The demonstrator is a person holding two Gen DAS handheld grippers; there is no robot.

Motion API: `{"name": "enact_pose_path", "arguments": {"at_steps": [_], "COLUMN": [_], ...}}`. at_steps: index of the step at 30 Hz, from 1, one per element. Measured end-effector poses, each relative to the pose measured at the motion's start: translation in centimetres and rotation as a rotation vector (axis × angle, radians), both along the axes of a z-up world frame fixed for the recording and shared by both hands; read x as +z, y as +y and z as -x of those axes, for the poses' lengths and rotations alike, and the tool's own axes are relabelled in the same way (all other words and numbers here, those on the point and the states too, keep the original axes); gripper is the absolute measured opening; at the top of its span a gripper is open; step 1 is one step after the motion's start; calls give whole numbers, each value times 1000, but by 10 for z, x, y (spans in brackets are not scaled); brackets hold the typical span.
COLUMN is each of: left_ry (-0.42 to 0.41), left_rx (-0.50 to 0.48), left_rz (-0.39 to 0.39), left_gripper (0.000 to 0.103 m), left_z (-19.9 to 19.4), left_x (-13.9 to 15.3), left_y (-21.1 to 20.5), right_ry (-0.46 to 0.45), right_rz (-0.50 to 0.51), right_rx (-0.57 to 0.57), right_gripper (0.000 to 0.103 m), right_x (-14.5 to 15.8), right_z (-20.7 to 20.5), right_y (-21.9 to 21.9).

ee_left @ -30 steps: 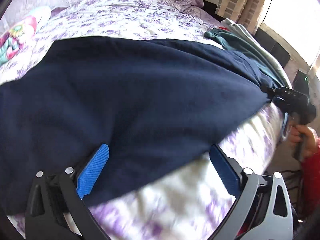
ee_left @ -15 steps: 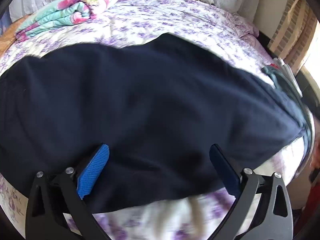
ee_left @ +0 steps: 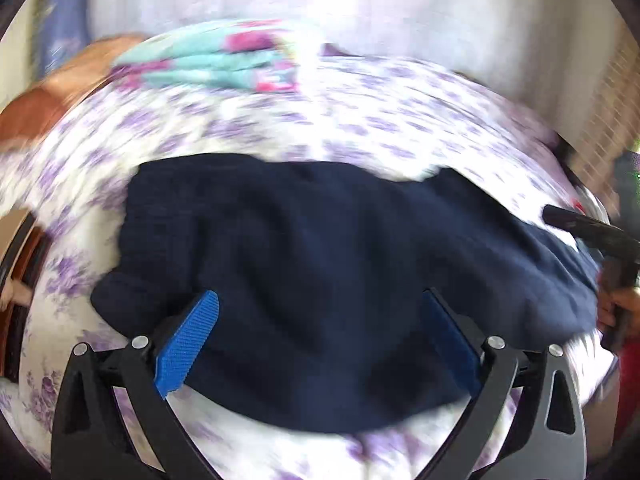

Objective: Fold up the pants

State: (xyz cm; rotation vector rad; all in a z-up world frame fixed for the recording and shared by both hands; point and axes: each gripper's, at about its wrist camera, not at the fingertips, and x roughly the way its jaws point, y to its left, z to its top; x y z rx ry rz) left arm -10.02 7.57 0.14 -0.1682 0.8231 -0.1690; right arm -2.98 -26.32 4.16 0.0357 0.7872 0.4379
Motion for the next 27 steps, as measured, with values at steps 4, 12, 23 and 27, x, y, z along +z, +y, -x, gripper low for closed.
{"name": "enact_pose_path", "arguments": {"at_steps": [4, 12, 23, 27], "left_ry": [-46, -56, -60, -61], "left_rx": [-26, -34, -32, -31], "left_rz": [-36, -66, -69, -67], "left_gripper": [98, 98, 98, 98], "left_z": [4, 5, 6, 6], "left_x": [-15, -17, -16, -16], "left_y": [-2, -2, -5, -5], "right_ry": [17, 25, 80, 144], "right_rz": [12, 245, -21, -148], "right_rx": [-105, 85, 57, 40], "right_gripper": [54, 41, 42, 42], "right_x": [-6, -54, -36, -37], "right_z": [-55, -19, -37, -43], "right_y": [8, 74, 62, 55]}}
